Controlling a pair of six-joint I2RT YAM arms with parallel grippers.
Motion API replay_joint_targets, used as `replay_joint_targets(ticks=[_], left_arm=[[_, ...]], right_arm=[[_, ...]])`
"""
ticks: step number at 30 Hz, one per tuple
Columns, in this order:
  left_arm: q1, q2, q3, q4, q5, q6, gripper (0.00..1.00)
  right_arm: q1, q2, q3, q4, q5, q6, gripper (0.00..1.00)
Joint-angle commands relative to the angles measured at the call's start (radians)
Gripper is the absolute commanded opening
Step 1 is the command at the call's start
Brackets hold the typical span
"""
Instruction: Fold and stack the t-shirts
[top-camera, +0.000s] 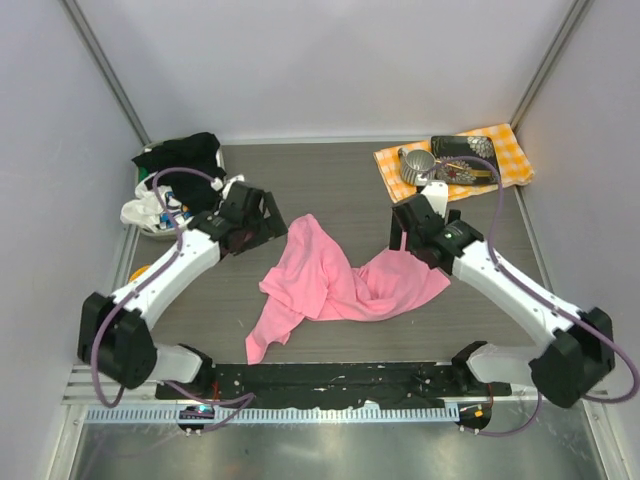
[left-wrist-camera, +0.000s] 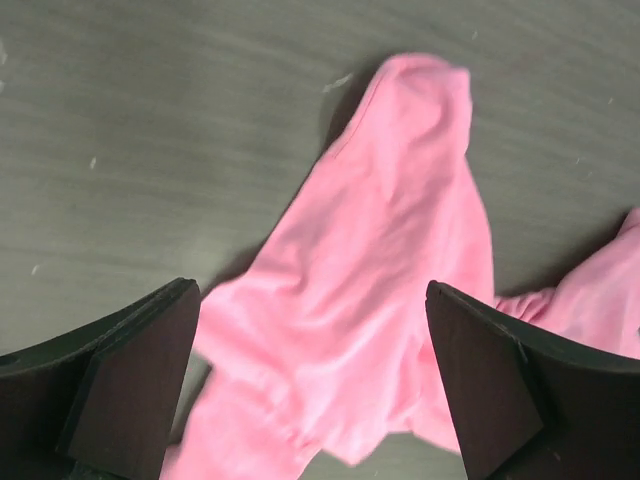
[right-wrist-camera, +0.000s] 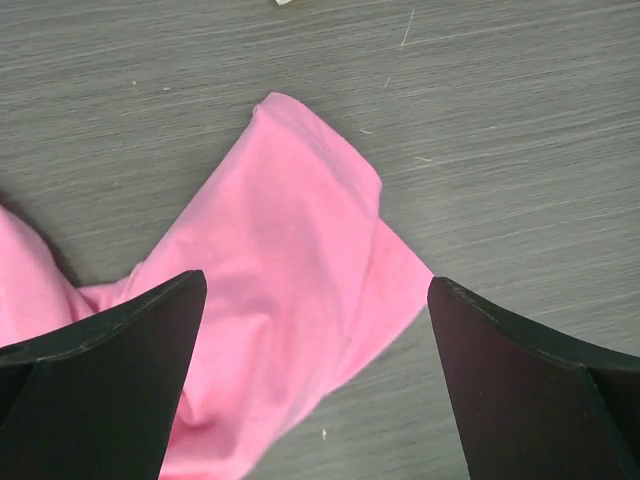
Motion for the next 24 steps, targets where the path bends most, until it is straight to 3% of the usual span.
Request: replay_joint_targets(ticks=[1, 8, 13, 24], left_arm=[[-0.021, -0.268, -0.057, 0.082, -0.072, -0.024, 1.00], [-0.113, -0.409, -0.098, -0.064, -0.023, -0.011, 1.00], [-0.211, -0.419, -0.196, -0.113, -0.095, -0.063, 0.98], [-0.208, -0.350, -0.425, 0.022, -0.187, -0.124, 0.66]], right_arm=[[0.012, -0.231, 0.050, 0.061, 0.028, -0.021, 1.00], [0.013, -0.254, 0.094, -0.028, -0.080, -0.047, 1.00], [0.013, -0.255, 0.082, -0.025, -0.106, -0.041, 1.00], [0.013, -0.278, 0.016, -0.002, -0.123, -0.043, 1.00]])
